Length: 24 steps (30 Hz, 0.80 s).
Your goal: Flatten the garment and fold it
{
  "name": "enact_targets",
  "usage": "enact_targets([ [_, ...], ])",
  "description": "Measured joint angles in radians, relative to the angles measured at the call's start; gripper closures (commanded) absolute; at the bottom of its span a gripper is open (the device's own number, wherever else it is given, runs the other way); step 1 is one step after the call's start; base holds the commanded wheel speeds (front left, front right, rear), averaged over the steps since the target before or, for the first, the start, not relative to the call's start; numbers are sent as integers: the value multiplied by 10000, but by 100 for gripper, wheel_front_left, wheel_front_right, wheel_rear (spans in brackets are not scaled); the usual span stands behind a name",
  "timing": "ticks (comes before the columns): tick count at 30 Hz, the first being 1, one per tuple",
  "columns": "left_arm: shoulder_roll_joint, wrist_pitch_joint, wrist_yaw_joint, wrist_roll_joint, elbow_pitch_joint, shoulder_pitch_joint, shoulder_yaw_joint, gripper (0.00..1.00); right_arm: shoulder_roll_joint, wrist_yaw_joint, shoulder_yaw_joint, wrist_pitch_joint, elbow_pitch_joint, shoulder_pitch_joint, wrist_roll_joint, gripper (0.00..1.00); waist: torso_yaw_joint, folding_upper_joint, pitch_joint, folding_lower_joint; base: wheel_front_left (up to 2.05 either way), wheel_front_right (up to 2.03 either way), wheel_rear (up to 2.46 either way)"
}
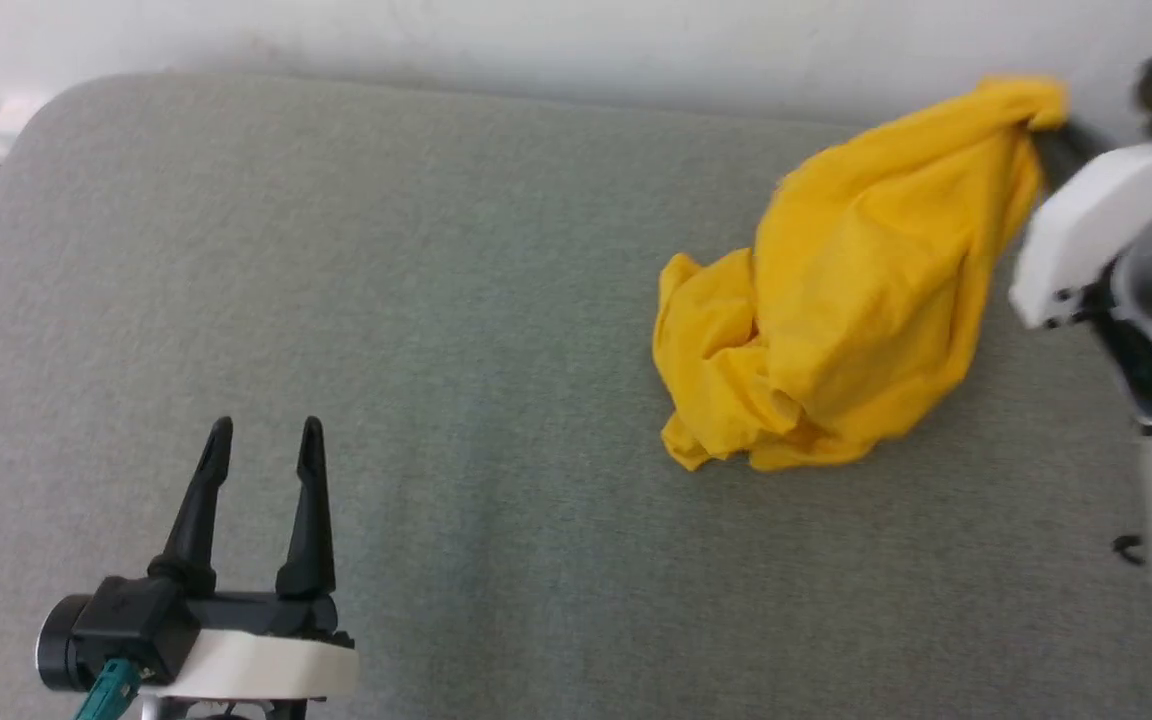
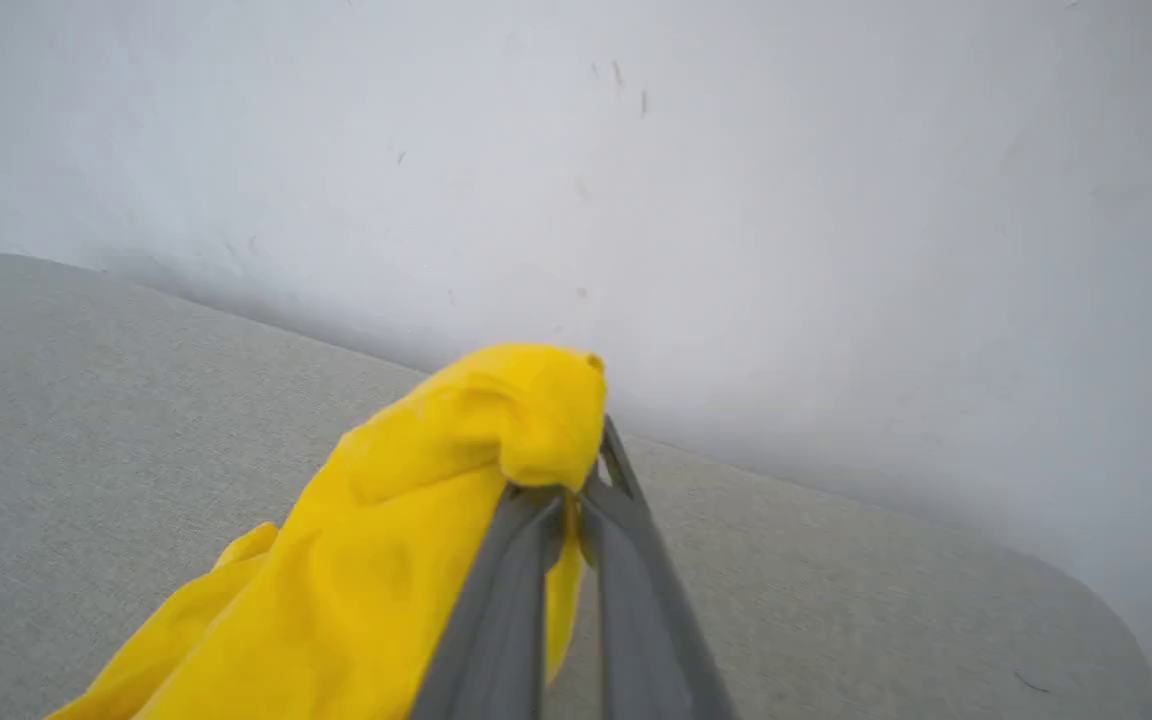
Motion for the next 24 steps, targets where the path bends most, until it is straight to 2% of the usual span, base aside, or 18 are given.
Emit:
enact_targets([
  [5,-54,-2,-4,48,-79,263,165,0,-19,0,-1258,479,-2836,1605,144,100,-556,0,-324,-1,0,0,0],
  [8,-104,-2,-58,104,-113,291,155,0,518,-2,-2422,894,-4184,3543,75,100,-861,0,-408,-1,0,0,0],
  [11,-128,-2,-104,104,-115,290,125,0,1131,-2,-3645,986,-4897,5580,130,100,-1070,0,-400,-1,0,0,0],
  [13,-134,0,-144,104,-111,288,128,0,1241,-2,-4286,922,-4999,6800,125,100,-1127,0,-330,-1,0,0,0],
  [15,-132,0,-180,105,-94,289,153,0,1244,-2,-4734,729,-4575,7736,518,100,-1182,0,-273,1,0,0,0],
  [20,-107,0,-257,255,-36,293,236,0,1267,-2,-4577,-391,-2656,8722,1181,100,-1401,0,-275,0,0,0,0],
  [21,-109,0,-263,284,-21,293,228,0,1266,-2,-4420,-570,-2355,8712,1172,93,-1436,1,-302,1,0,0,0],
  [22,-109,0,-265,284,6,293,209,0,1273,-2,-4268,-771,-2119,8680,1114,60,-1461,0,-338,1,0,0,0],
  [23,-109,0,-267,286,27,293,192,0,1285,-2,-4130,-922,-1965,8589,1070,7,-1478,0,-385,1,0,0,0],
  [24,-109,0,-268,293,50,293,173,0,1289,-4,-4010,-984,-1908,8442,1003,0,-1491,0,-432,0,0,0,0],
])
